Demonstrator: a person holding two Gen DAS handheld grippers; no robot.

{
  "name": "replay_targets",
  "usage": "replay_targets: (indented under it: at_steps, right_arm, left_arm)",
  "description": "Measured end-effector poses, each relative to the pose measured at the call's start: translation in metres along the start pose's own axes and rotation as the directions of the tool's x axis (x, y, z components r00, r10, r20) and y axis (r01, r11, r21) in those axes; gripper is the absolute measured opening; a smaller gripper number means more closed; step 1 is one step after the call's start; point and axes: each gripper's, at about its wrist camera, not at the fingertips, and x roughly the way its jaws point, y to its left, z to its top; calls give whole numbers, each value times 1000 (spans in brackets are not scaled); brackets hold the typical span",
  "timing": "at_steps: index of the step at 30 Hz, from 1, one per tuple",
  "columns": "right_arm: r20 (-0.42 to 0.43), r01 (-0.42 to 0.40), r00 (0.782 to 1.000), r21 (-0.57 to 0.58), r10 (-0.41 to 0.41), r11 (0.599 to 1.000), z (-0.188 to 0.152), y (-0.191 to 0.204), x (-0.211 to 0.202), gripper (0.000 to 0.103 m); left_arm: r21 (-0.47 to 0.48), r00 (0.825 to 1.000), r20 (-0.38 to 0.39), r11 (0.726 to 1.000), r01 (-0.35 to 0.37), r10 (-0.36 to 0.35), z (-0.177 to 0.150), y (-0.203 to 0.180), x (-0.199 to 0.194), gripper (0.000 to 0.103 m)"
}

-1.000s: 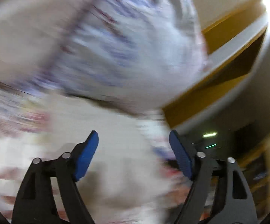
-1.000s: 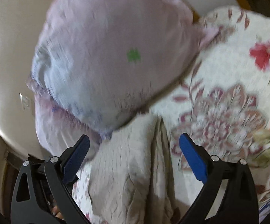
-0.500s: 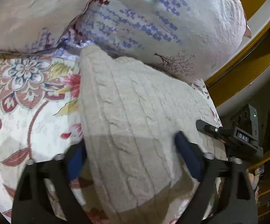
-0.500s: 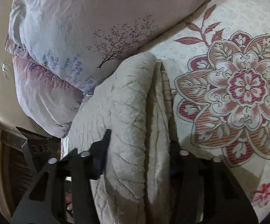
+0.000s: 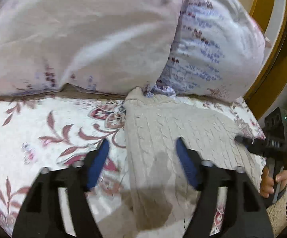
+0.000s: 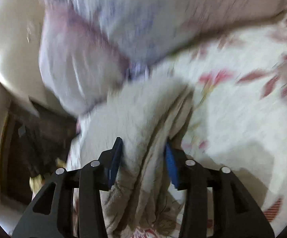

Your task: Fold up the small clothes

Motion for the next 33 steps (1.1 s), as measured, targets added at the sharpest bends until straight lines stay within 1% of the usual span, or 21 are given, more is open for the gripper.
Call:
replay_targets:
  at_steps: [2, 3, 4, 5, 6, 8, 10, 12, 14, 15, 16, 17, 18, 21, 22, 25, 26, 28, 31, 32, 33]
  right_arm:
    - [84, -21, 996, 2, 21, 1000, 2, -2, -15, 47]
    - [75, -55, 996, 8, 54, 998, 2, -3, -13, 47]
    - [50, -79, 996, 9, 78, 997, 1, -4, -8, 42]
    - [8, -68, 998, -9, 68, 998, -2, -2, 4, 27]
    - [-4, -5, 1000, -48, 5, 999, -4, 2, 14, 9]
    - [20, 72, 997, -28, -71, 997, 3, -4, 19, 9]
    - [35, 74, 997, 17, -75, 997, 6, -16, 18, 9]
    - [47, 82, 995, 10, -82, 997, 5, -15, 16, 10]
    - [83, 135, 987, -4, -134, 991, -1, -3, 1, 16]
    - [115, 169, 979, -17, -166, 985, -6, 6, -9, 28]
    - [138, 196, 972, -31, -190, 980, -11, 12, -18, 67]
    - [174, 243, 957, -51, -231, 969, -22, 23, -32, 92]
    - [210, 284, 941, -62, -266, 957, -32, 29, -46, 101]
    - [296, 425, 876, -95, -382, 900, -73, 48, -74, 102]
    - [299, 447, 866, -103, -401, 889, -79, 51, -75, 102]
    - [217, 457, 881, -163, -420, 874, -112, 63, -56, 102]
    - [190, 472, 877, -174, -441, 864, -118, 66, -45, 102]
    - [131, 520, 854, -207, -503, 829, -129, 72, -16, 102]
    - [93, 558, 829, -212, -552, 802, -138, 73, 9, 102]
    - [96, 580, 813, -208, -574, 787, -141, 73, 16, 102]
    - [133, 623, 781, -222, -610, 750, -144, 75, 20, 102]
  left_arm:
    - [13, 999, 33, 1000, -1, 1, -16, -1, -13, 84]
    - [22, 999, 36, 1000, -6, 5, -23, 2, -21, 87]
    - [35, 999, 31, 999, -15, 14, -33, -2, -24, 89]
    - [44, 999, 27, 999, -22, 21, -38, -3, -29, 89]
    - [56, 999, 23, 998, -33, 32, -46, -6, -31, 90]
    - [86, 997, 24, 994, -71, 69, -64, -9, -36, 98]
    - [104, 995, 30, 990, -95, 93, -74, -11, -42, 101]
    - [113, 995, 12, 989, -100, 99, -86, -15, -41, 101]
    - [110, 993, -33, 988, -107, 112, -94, -15, -36, 101]
    - [110, 990, -55, 987, -121, 128, -98, -15, -33, 101]
    - [114, 988, -68, 985, -132, 140, -100, -16, -31, 101]
    - [123, 984, -81, 981, -147, 158, -103, -17, -28, 101]
    - [135, 980, -92, 977, -163, 176, -105, -19, -25, 101]
    - [178, 964, -137, 963, -203, 228, -108, -26, -16, 101]
    - [194, 958, -149, 957, -217, 247, -110, -28, -12, 101]
    - [200, 953, -153, 953, -228, 260, -111, -31, -10, 101]
    - [187, 955, -159, 957, -221, 252, -111, -28, -10, 101]
    - [166, 958, -169, 965, -203, 230, -111, -23, -10, 101]
    - [169, 957, -170, 964, -205, 234, -112, -23, -12, 101]
    - [170, 957, -170, 964, -206, 234, -112, -23, -12, 101]
    - [170, 957, -170, 964, -206, 234, -112, -23, -12, 101]
